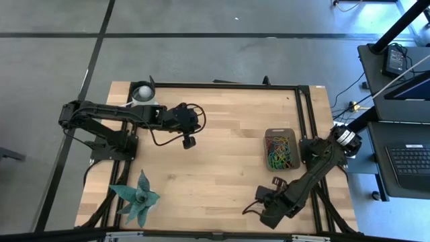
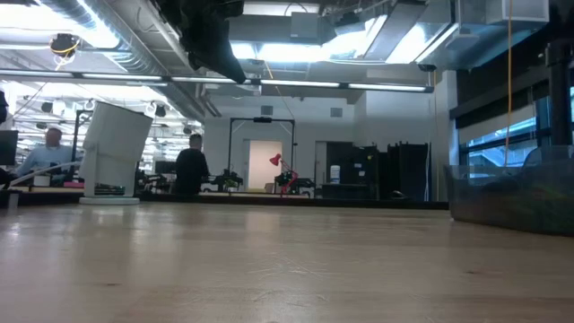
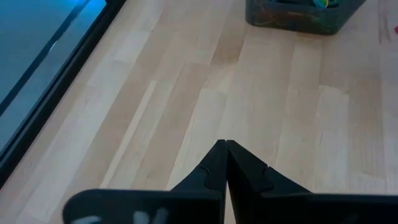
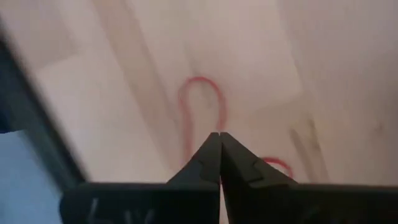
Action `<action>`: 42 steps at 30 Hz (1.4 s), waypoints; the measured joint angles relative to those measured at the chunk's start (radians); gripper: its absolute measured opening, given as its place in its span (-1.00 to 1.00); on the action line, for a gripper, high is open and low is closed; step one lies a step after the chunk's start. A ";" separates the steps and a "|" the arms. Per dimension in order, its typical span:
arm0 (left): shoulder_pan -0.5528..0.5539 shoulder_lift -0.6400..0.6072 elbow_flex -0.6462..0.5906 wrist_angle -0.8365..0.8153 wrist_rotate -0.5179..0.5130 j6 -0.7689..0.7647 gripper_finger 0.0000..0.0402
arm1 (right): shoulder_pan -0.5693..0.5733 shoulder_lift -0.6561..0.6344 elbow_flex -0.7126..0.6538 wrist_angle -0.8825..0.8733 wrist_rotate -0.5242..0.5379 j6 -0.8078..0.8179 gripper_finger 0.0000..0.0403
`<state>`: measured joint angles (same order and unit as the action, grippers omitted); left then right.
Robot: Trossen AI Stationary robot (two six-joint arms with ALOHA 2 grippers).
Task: Pick and place rubber bands into bin
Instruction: Put the red rubber band into the black bin
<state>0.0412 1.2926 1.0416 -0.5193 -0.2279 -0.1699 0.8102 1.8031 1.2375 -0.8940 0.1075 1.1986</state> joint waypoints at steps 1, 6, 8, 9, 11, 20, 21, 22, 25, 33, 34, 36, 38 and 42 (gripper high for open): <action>0.000 0.000 0.000 0.001 -0.002 0.000 -0.98 | 0.006 0.000 0.007 0.000 0.004 0.000 -0.99; 0.000 0.000 0.000 0.000 -0.002 0.008 -0.99 | 0.039 0.010 -0.034 0.059 0.065 0.047 -0.92; 0.000 0.000 0.000 0.000 0.000 0.006 -0.98 | 0.045 0.010 -0.062 0.080 0.069 0.092 -0.86; 0.000 0.000 0.000 0.000 0.002 0.003 -0.98 | 0.048 0.011 -0.079 0.096 0.068 0.110 -0.82; 0.000 0.000 0.000 0.000 0.003 0.001 -0.99 | 0.053 0.011 -0.117 0.144 0.078 0.137 -0.74; 0.000 0.000 0.000 -0.004 0.011 -0.001 -0.99 | 0.059 0.002 -0.272 0.406 0.094 0.153 -0.54; 0.000 0.000 0.000 -0.004 0.011 -0.001 -0.99 | 0.057 0.002 -0.279 0.407 0.089 0.153 -0.54; 0.000 0.000 0.000 -0.004 0.012 -0.003 -0.99 | 0.057 0.001 -0.287 0.411 0.085 0.153 -0.54; 0.000 0.000 0.000 -0.004 0.012 -0.003 -0.99 | 0.057 0.001 -0.289 0.404 0.083 0.143 -0.64; 0.000 0.000 0.000 0.000 0.010 -0.003 -0.99 | 0.057 0.007 -0.247 0.349 0.072 0.117 -0.97; 0.000 0.000 0.000 0.001 0.010 -0.002 -0.99 | 0.057 0.009 -0.232 0.330 0.070 0.114 -0.98; 0.000 0.000 0.000 0.001 0.010 -0.002 -0.99 | 0.056 0.013 -0.198 0.267 0.053 0.098 -0.98; 0.000 0.000 0.000 0.004 0.009 -0.002 -0.98 | 0.058 0.014 -0.167 0.194 0.048 0.082 -0.99; 0.000 0.000 0.000 0.012 0.010 -0.003 -0.99 | 0.063 0.012 -0.099 0.093 0.054 0.079 -0.99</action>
<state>0.0410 1.2922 1.0416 -0.5072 -0.2180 -0.1726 0.8732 1.8149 1.1386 -0.8007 0.1615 1.2774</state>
